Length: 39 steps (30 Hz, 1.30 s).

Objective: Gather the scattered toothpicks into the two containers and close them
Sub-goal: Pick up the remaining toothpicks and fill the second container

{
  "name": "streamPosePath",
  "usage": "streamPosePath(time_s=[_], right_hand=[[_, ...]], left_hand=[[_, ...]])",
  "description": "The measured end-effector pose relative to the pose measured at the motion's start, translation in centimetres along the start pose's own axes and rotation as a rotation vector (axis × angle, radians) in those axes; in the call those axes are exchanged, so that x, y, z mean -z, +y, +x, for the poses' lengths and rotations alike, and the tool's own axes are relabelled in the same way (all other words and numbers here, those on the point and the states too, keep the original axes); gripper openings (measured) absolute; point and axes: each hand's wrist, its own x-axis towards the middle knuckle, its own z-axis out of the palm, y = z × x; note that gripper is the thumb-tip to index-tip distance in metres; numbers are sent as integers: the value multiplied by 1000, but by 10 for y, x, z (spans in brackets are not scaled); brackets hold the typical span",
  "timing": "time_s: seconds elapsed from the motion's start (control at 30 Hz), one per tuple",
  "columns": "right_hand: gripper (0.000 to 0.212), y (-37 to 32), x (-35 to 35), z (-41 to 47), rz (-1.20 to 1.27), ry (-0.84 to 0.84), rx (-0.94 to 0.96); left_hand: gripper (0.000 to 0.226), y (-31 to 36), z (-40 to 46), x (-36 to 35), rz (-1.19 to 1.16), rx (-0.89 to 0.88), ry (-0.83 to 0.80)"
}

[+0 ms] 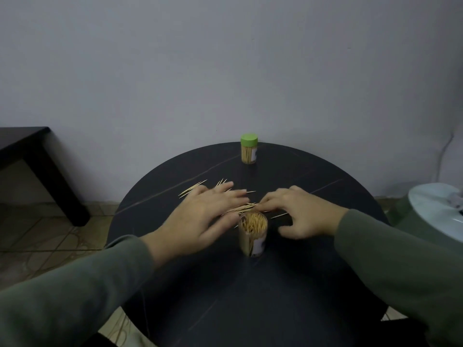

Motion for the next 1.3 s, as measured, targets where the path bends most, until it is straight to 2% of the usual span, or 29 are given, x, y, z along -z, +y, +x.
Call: streamPosePath(time_s=[0.07, 0.1, 0.2, 0.3, 0.4, 0.5, 0.63, 0.73, 0.83, 0.93, 1.0, 1.07, 1.13, 1.3], right_hand=[[60, -1, -2, 4, -150, 10, -86], [57, -2, -4, 6, -225, 20, -124], [44, -1, -5, 11, -365, 25, -199], [31, 5, -3, 14, -399, -8, -253], [19, 8, -4, 19, -381, -43, -262], [14, 8, -5, 25, -365, -47, -247], [16, 5, -7, 31, -293, -41, -209], [18, 0, -9, 35, -243, -3, -179], [17, -4, -13, 39, -212, 60, -165], [17, -6, -20, 46, -203, 166, -196], [22, -7, -21, 50, -193, 211, -208], [36, -7, -20, 53, -168, 177, -164], [47, -7, -19, 56, -168, 102, -88], [50, -4, -24, 62, -209, 35, -21]], left_hand=[[36, -8, 3, 1, 95, 133, 89], [29, -14, 5, 2, 161, 201, 70], [23, -32, 6, 9, 239, 452, -221], [35, -38, 5, 21, 286, 654, -550], [33, -40, 5, 18, 344, 785, -666], [15, -44, 2, 12, 378, 812, -676], [26, -44, -2, 12, 352, 861, -614], [10, -43, -2, 11, 342, 853, -582], [15, -38, 2, 7, 313, 821, -531], [12, -38, 6, 1, 268, 804, -417], [21, -42, 8, -5, 207, 818, -327], [41, -48, 9, -9, 159, 841, -298], [55, -52, 12, -12, 144, 861, -337], [37, -49, 26, -19, 198, 813, -392]])
